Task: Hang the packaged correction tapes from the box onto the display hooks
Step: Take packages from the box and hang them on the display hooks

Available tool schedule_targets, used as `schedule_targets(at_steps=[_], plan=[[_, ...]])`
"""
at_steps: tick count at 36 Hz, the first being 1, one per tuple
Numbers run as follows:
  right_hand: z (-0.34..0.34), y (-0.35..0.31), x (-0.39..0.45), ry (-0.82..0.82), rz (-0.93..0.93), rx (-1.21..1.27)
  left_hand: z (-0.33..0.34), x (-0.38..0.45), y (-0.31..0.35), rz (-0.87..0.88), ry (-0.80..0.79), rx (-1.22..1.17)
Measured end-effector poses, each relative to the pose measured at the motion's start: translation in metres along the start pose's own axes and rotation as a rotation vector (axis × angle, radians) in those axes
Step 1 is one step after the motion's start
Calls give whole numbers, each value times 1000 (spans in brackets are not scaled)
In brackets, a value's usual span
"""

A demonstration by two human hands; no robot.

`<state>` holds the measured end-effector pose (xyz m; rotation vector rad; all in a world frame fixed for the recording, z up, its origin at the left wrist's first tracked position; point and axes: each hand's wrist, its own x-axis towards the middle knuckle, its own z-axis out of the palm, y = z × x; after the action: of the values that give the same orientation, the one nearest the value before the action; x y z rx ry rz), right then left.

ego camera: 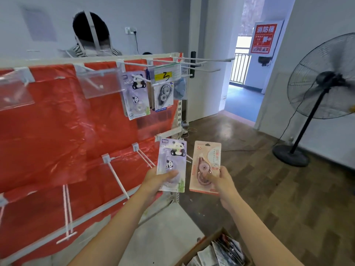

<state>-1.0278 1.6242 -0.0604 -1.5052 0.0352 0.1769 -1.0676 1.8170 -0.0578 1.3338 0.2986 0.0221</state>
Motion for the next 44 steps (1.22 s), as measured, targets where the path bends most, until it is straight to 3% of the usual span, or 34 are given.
schedule_targets(at_steps=[16,24,31,36,39,44], plan=[[5,-20,38,-204,-55,-53,12,11,16,85,73,40],[-10,-26,53,-235,2,4,29,22,10,108,213,34],[-9,-25,54,-357,-105,-84,59,15,10,88,251,58],[-12,-22,63,-408,59,67,52,9,7,116,419,120],[-8,-25,66,-475,141,167,45,3,8,115,507,154],[12,-31,55,-664,46,42,46,-10,9,141,511,81]])
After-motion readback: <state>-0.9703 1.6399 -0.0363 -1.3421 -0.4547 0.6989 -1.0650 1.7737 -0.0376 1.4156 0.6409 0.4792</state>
